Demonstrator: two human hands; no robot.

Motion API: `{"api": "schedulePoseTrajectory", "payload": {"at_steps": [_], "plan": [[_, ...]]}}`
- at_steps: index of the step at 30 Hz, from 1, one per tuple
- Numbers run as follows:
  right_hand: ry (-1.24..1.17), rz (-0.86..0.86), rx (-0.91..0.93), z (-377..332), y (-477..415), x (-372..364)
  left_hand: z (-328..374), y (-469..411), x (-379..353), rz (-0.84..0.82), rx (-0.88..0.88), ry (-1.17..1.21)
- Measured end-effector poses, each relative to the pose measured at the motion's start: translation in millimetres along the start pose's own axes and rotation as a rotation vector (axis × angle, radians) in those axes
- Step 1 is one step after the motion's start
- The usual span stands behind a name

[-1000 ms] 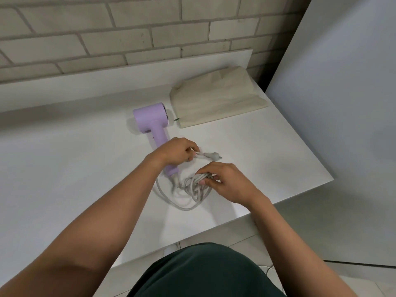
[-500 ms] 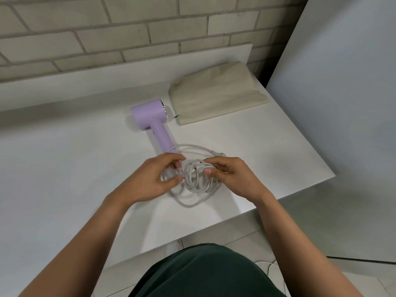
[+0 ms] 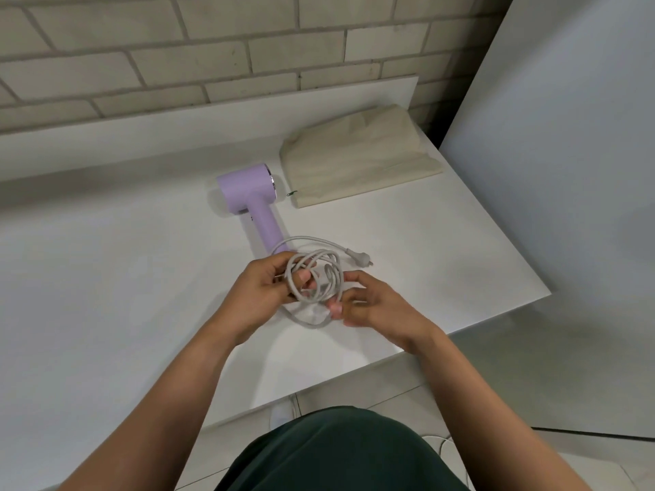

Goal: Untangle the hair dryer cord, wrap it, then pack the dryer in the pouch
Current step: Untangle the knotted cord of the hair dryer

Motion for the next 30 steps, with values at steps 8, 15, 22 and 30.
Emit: {"api": "schedulePoseTrajectory", "payload": {"at_steps": [8, 15, 22, 30], "plan": [[-0.202, 0.131, 0.055, -5, -2, 8, 5, -1, 13, -0.012, 0.022, -0.031], [-0.103, 0.307, 0.207, -38, 4, 25, 5, -9, 33, -0.139, 0.148, -0.044], [0.42, 0.508, 0.438, -71, 5, 20, 1, -17, 38, -0.289, 0.211, 0.318], [0.719, 0.673, 0.683, -86, 8, 7, 11, -22, 30, -0.337, 0.302, 0.377]]}}
Point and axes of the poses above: each hand's wrist, its own y-axis away from the middle knuckle, its own x-axis out of the back of the hand, z = x × y, the point moved 4 cm from there along -y, towards the middle knuckle, and after that the axes turned 5 degrees about x, right-handed, at the moved point
